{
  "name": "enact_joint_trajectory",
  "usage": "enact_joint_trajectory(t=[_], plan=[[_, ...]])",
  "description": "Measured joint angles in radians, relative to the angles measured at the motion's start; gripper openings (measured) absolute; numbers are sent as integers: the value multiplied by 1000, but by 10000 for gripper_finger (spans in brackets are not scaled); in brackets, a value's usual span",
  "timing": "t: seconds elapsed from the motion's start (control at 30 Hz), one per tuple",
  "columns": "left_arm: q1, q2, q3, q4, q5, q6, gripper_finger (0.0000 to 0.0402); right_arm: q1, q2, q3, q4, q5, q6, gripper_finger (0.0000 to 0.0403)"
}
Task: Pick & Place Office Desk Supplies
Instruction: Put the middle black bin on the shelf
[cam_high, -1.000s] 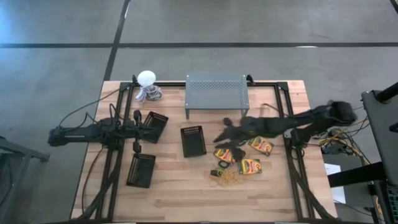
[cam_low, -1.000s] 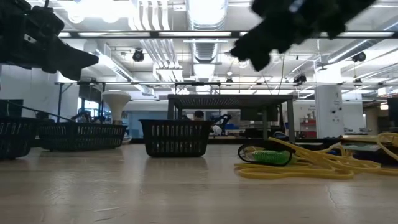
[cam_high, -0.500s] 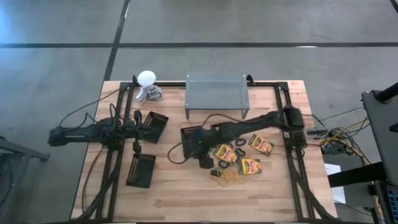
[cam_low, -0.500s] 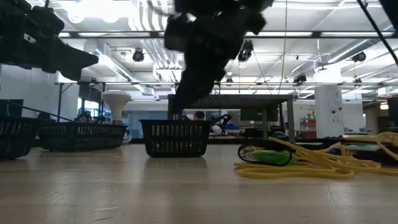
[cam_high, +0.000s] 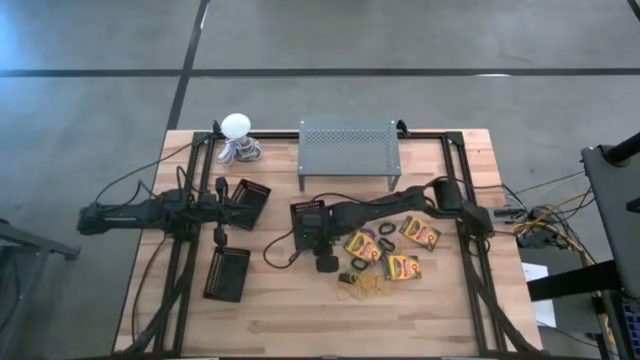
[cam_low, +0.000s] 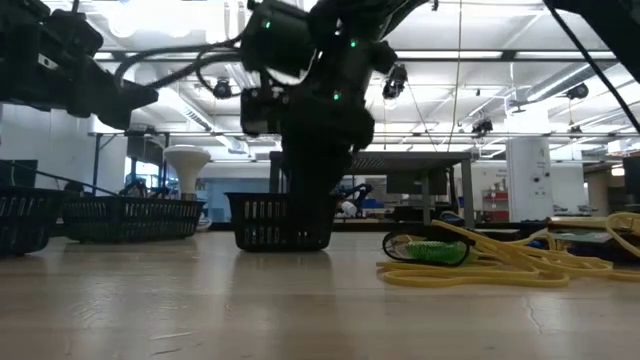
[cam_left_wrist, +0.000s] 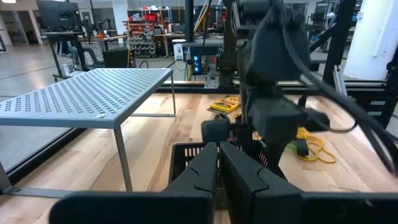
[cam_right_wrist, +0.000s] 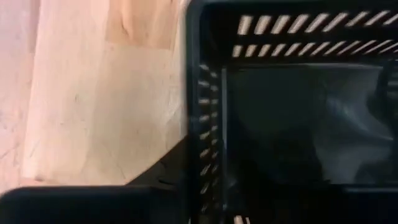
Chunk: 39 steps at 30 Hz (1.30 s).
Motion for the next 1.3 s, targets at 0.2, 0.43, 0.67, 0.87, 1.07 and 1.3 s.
enact_joint_trajectory(t=[0.2, 0.43, 0.67, 0.87, 1.07, 1.3], plan=[[0, 9, 0, 0, 0, 0, 26, 34, -130, -15, -83, -23, -26, 14], [0, 27, 0, 0, 0, 4, 26, 95, -409, -71, -112, -48, -156, 9], [0, 56, 0, 1, 0, 2, 26, 32, -699, -170, -118, 208, -243, 9], [0, 77, -3, 30, -1, 3, 26, -219, -858, -310, -133, 264, -289, 9], [0, 80, -4, 37, -7, 4, 26, -498, -899, -451, -150, 185, -319, 9], [0, 79, -4, 42, -16, 4, 26, -586, -859, -499, -148, 125, -411, 9]])
